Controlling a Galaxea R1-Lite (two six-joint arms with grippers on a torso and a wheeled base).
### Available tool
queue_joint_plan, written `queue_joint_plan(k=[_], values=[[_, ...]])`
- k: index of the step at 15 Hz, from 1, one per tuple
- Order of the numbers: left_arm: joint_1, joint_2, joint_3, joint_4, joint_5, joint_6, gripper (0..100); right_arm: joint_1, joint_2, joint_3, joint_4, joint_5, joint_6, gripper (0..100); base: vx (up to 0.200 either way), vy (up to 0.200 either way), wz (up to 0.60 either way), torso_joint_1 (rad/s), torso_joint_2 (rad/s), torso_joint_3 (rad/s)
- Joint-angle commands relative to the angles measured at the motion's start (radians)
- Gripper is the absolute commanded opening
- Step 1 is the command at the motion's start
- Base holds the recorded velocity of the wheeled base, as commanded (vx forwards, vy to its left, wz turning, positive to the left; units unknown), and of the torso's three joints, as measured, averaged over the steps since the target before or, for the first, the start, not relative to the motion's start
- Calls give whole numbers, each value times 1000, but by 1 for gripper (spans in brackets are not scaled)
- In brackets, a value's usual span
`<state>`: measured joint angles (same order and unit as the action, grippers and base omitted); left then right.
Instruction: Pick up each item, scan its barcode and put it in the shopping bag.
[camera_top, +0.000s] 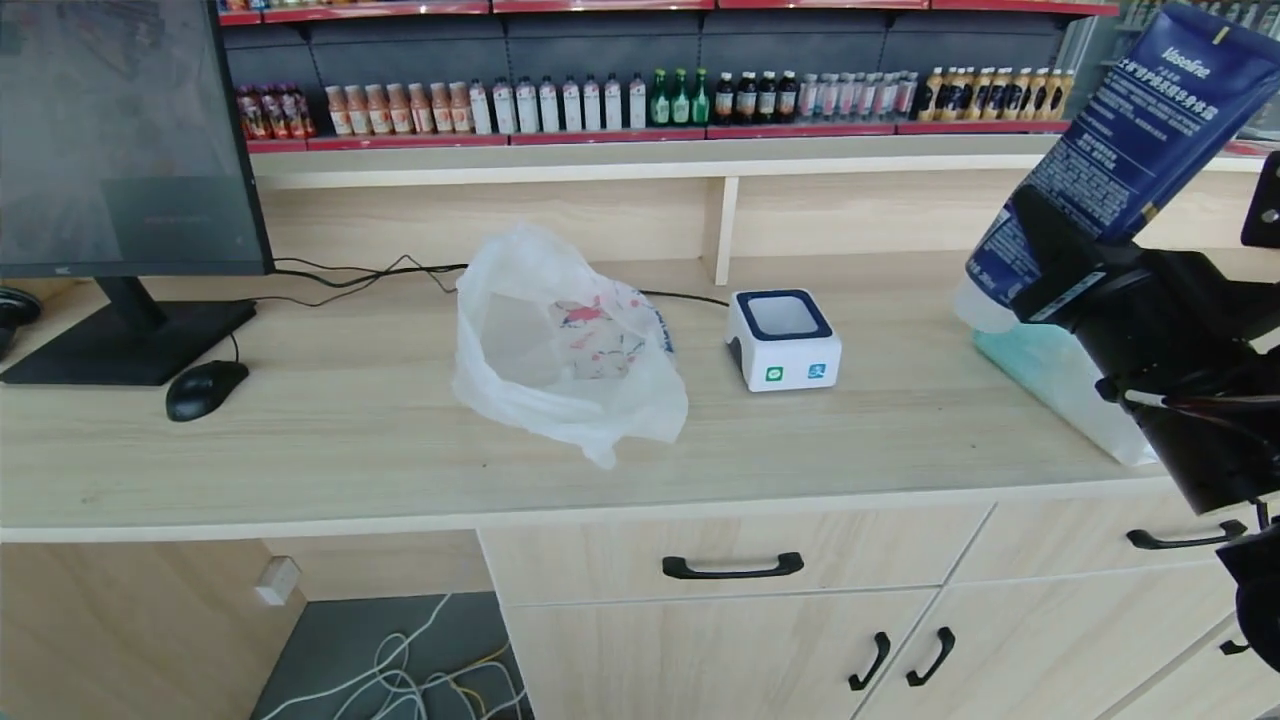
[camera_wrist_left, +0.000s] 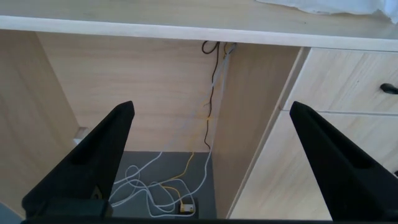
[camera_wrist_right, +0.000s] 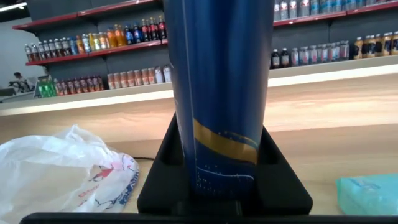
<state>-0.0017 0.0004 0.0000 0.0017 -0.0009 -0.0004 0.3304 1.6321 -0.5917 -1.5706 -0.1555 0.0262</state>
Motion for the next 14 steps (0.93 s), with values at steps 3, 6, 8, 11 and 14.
queue_joint_plan(k=[3, 6, 8, 11, 14], values=[[0, 0, 0, -2, -1, 0, 100, 2, 38, -26, 0, 45, -23, 0, 0, 67, 0, -1, 2, 2], [0, 0, 0, -2, -1, 0, 100, -4, 114, -59, 0, 126, -97, 0, 0, 0, 0, 0, 0, 0], [0, 0, 0, -2, -1, 0, 100, -13, 167, -96, 0, 140, -147, 0, 0, 0, 0, 0, 0, 0], [0, 0, 0, -2, -1, -1, 100, -62, 226, -117, 0, 179, -288, 0, 0, 0, 0, 0, 0, 0], [0, 0, 0, -2, -1, -1, 100, -65, 298, -192, 0, 238, -428, 0, 0, 0, 0, 0, 0, 0]])
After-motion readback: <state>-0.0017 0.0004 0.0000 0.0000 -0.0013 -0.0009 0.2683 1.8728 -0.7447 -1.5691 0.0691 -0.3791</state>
